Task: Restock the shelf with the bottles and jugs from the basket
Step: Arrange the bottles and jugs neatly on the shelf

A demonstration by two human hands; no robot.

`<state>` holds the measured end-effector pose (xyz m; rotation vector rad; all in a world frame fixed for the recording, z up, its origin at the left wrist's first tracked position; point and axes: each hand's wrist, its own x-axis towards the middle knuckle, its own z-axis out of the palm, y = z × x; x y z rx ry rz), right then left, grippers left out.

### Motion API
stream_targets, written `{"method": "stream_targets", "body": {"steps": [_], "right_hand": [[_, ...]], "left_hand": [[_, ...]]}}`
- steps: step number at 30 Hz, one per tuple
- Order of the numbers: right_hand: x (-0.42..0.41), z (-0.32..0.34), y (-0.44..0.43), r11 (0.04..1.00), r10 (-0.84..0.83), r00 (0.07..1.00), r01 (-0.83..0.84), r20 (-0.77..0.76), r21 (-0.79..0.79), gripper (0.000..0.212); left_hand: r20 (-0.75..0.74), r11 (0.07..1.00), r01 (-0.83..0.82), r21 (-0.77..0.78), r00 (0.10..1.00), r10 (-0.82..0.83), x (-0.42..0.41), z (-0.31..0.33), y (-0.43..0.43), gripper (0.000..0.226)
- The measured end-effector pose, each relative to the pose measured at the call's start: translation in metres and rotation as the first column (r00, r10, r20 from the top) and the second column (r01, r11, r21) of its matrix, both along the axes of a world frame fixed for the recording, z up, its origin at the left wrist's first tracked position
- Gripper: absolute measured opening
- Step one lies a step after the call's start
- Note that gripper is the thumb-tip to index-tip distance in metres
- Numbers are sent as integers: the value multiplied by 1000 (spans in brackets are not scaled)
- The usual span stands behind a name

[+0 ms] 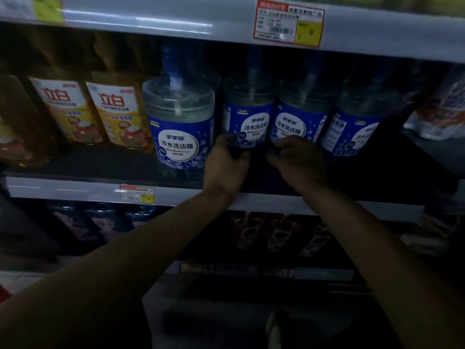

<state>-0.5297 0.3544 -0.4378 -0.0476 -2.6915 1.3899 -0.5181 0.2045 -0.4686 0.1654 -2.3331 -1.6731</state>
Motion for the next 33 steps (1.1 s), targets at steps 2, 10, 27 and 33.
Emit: {"method": "stream_targets", "body": {"steps": [2, 10, 27, 33], "right_hand": [[-4, -1, 3, 1000, -10, 1000, 10, -5, 11, 39], [-15, -10, 12, 996, -53, 998, 51, 19, 68, 38], [-23, -10, 30, 998, -58, 998, 58, -20, 39, 35], [-20, -8, 27, 997, -57, 998, 58, -13, 43, 36]], "left_hand": [[-31, 999, -44, -3, 999, 44, -6, -7, 3, 61], [-132, 992, -115, 46, 984, 120, -30, -25, 21, 95], [-135, 948, -299, -106, 949, 285, -42, -12, 54, 100], [-170, 944, -314, -100, 940, 295, -52, -8, 53, 104]]}}
